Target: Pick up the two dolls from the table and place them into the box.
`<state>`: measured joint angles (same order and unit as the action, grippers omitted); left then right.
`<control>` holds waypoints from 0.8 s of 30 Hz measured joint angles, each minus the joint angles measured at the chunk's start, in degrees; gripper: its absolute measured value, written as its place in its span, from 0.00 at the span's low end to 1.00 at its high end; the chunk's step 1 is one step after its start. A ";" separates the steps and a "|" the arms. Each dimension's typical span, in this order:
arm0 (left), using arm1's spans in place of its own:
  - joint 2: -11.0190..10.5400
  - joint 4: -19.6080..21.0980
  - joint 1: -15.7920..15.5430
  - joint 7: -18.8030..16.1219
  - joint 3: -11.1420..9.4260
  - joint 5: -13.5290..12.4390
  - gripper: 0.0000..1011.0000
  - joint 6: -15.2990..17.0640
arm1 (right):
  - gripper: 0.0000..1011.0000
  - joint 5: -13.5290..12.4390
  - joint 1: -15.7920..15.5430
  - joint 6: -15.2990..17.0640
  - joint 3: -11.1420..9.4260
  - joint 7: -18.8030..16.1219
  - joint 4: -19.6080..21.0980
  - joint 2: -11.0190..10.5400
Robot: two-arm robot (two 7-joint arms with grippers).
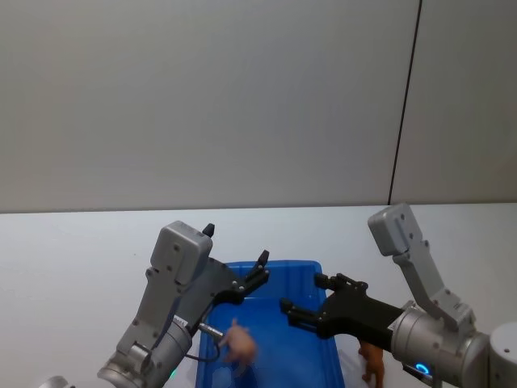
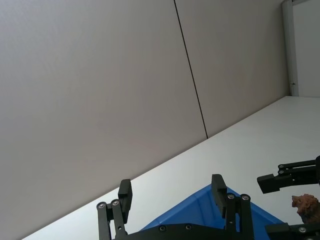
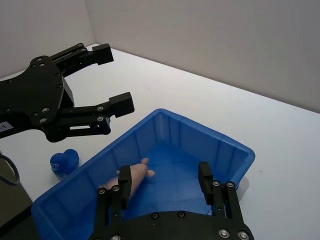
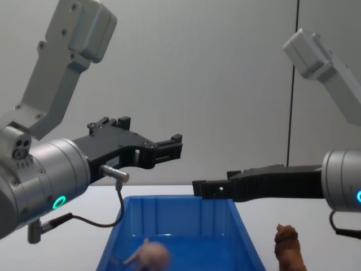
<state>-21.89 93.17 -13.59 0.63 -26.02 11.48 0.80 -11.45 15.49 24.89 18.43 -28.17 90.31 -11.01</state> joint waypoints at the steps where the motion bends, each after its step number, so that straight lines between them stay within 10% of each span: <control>1: 0.00 0.00 0.00 0.00 0.00 0.00 0.99 0.00 | 0.77 0.01 0.01 -0.02 0.02 -0.02 -0.01 -0.01; 9: 0.00 0.00 0.00 0.00 0.00 0.00 0.99 0.00 | 0.99 -0.42 -0.95 -0.83 -0.39 1.60 0.89 -1.06; 24: 0.00 0.00 0.00 0.00 0.00 0.00 0.99 0.00 | 0.99 -3.86 -6.52 -1.36 -2.66 9.08 5.08 -5.12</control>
<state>-21.89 93.17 -13.59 0.63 -26.02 11.48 0.80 -15.31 8.97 23.53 15.77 -19.09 95.39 -16.13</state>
